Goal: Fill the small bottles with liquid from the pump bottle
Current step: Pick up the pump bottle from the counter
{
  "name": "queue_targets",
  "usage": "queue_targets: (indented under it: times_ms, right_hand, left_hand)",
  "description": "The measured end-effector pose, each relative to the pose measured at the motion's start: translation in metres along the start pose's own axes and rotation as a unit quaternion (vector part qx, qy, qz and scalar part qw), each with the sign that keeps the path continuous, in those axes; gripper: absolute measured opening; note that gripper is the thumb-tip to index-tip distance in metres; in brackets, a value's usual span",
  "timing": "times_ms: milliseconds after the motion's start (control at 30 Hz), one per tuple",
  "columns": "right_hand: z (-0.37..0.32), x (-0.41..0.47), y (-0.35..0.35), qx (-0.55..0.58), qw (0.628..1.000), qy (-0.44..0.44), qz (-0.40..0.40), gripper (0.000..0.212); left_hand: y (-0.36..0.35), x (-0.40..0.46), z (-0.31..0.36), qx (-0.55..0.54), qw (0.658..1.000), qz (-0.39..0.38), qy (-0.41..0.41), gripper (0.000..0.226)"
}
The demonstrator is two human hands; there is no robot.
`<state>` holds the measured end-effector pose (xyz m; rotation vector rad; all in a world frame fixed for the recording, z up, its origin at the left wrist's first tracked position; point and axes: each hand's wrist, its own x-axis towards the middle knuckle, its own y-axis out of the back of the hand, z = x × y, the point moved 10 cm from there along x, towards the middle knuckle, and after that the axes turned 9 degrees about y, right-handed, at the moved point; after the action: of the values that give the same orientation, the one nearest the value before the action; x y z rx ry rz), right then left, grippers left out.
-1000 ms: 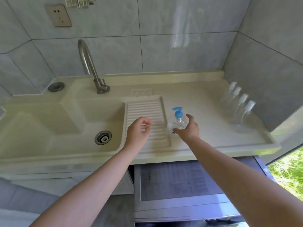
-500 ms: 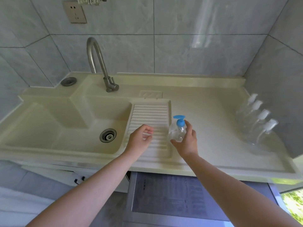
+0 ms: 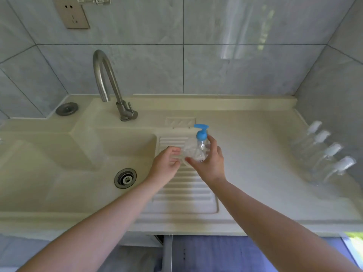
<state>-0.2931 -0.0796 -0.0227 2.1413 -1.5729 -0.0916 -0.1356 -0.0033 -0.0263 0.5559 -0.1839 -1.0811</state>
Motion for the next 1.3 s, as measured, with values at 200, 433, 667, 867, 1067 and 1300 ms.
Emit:
queue_targets:
  times_ms: [200, 433, 667, 867, 1067, 1300]
  right_hand:
    - [-0.028, 0.064, -0.048, -0.012, 1.0, 0.02, -0.006, 0.095]
    - [-0.03, 0.139, -0.112, -0.057, 0.998, 0.016, -0.013, 0.097]
    - [-0.02, 0.195, -0.169, -0.071, 0.996, 0.004, -0.046, 0.095]
    - [-0.013, 0.22, -0.197, -0.091, 0.994, 0.013, -0.063, 0.093]
    - [-0.006, 0.227, -0.221, -0.097, 0.992, 0.025, -0.074, 0.092]
    - [0.005, 0.232, -0.233, -0.088, 0.993, 0.03, -0.077, 0.093]
  left_hand:
    - [0.035, 0.054, -0.011, -0.043, 0.999, 0.001, -0.006, 0.046]
    - [0.073, 0.129, -0.036, -0.054, 0.998, -0.009, 0.021, 0.051]
    - [0.098, 0.196, -0.068, -0.085, 0.994, 0.006, 0.068, 0.044]
    - [0.102, 0.236, -0.093, -0.135, 0.984, 0.005, 0.117, 0.046]
    - [0.099, 0.249, -0.104, -0.188, 0.975, -0.006, 0.121, 0.046]
    - [0.09, 0.253, -0.117, -0.216, 0.964, -0.001, 0.154, 0.08]
